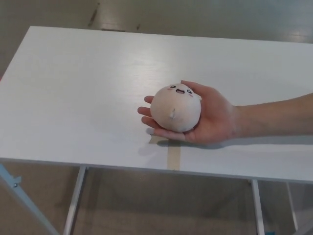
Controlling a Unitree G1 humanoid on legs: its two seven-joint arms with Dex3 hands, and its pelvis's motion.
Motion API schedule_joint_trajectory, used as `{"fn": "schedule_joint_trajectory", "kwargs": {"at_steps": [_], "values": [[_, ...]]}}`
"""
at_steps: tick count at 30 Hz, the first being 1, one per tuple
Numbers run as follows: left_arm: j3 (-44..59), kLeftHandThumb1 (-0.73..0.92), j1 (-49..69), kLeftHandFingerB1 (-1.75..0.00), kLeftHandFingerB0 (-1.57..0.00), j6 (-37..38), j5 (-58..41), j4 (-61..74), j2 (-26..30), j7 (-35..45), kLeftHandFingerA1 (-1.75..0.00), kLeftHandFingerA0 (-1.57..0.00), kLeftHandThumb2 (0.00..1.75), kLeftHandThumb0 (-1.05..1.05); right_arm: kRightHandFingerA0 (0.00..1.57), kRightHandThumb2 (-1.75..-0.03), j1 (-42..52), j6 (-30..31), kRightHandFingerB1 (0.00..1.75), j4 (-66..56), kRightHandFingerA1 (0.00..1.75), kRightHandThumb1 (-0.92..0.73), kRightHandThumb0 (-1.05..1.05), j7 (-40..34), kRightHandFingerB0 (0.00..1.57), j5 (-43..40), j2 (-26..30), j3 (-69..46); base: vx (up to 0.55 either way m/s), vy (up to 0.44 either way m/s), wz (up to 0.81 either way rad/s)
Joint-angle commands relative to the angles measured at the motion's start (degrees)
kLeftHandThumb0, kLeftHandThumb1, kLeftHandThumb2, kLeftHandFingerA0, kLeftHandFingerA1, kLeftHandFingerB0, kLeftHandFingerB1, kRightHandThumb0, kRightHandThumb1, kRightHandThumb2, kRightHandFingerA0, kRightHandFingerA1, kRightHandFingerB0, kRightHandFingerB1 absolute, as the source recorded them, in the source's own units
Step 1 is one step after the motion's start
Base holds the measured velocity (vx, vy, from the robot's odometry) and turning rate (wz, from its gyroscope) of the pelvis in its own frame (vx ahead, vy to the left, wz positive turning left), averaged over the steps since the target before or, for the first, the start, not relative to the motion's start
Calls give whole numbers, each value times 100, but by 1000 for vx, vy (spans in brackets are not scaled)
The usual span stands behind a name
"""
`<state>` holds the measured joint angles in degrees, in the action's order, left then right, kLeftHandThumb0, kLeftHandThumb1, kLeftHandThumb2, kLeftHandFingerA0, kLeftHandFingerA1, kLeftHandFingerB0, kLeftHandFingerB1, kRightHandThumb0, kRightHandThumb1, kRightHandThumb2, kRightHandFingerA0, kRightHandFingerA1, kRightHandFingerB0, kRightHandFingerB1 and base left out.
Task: Use the left hand to take the pink dumpling toy on a person's hand and put it on the desk.
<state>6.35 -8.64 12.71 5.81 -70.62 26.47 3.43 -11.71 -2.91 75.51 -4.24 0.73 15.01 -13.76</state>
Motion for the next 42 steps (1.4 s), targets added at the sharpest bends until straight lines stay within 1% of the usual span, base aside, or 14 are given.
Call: {"fn": "schedule_joint_trajectory", "kwargs": {"at_steps": [1,3,4,6,11,13,16,17,20,27,28,35,40,42], "values": [[-259,41,372,-45,-45,923,177,438,126,199,-50,-58,66,-40,68,-60,49,31,43,39,46,-67,-19,57,56,-2,34,26,0,0,0],[-90,40,692,-45,-44,1217,-107,942,164,447,-49,-55,67,-42,68,-60,64,9,43,41,46,-66,-19,69,56,5,33,35,0,0,0],[-32,39,798,-47,-46,1285,-200,1113,169,527,-51,-57,73,-56,69,-59,68,3,43,42,46,-66,-19,73,57,7,34,39,0,0,0],[128,40,1225,-45,-44,1289,-461,1929,183,768,-48,-52,67,-45,68,-59,69,-7,43,43,47,-66,-19,87,57,5,29,43,0,0,0],[389,40,2192,-44,-42,1259,-892,3768,173,1087,-48,-48,67,-48,68,-59,39,2,43,39,46,-66,-19,137,57,44,74,93,0,0,0],[603,40,3140,-42,-39,1310,-1277,5502,285,1319,-46,-44,68,-52,67,-60,14,33,43,42,46,-66,-19,132,57,32,77,90,0,0,0],[812,39,3648,-42,-37,1317,-1721,6515,306,1516,-46,-44,68,-52,67,-60,17,30,43,44,46,-66,-19,128,56,18,76,82,0,0,0],[929,45,3878,-34,-40,1380,-1911,6977,300,1538,-39,-49,54,-46,67,-60,18,37,43,45,46,-66,-20,116,56,21,76,85,0,0,0],[1211,45,4304,-36,-38,1557,-2306,7981,261,1510,-42,-48,54,-45,67,-60,23,49,43,52,46,-66,-20,85,56,32,74,91,0,0,0],[1811,43,4756,-38,-42,1884,-3098,9542,222,1493,-49,-51,53,-45,67,-60,43,41,43,55,46,-66,-20,111,56,31,86,84,0,0,0],[1881,36,4801,-45,-38,1946,-3214,9747,223,1485,-56,-48,67,-50,67,-60,42,30,43,50,46,-66,-20,118,57,37,85,91,0,0,0],[2344,36,4871,-43,-41,1978,-3743,10903,262,1328,-56,-54,67,-53,67,-60,-11,46,43,35,46,-66,-20,133,57,64,97,118,0,0,0],[2721,35,4312,-41,-37,1677,-3993,11593,590,1059,-46,-44,66,-51,68,-60,-31,22,43,18,46,-66,-20,169,55,72,96,140,0,0,0],[2767,34,3815,-41,-37,1467,-3917,11592,828,1002,-48,-43,66,-53,67,-60,-34,24,43,15,46,-67,-21,185,55,52,93,128,0,0,0]]}}
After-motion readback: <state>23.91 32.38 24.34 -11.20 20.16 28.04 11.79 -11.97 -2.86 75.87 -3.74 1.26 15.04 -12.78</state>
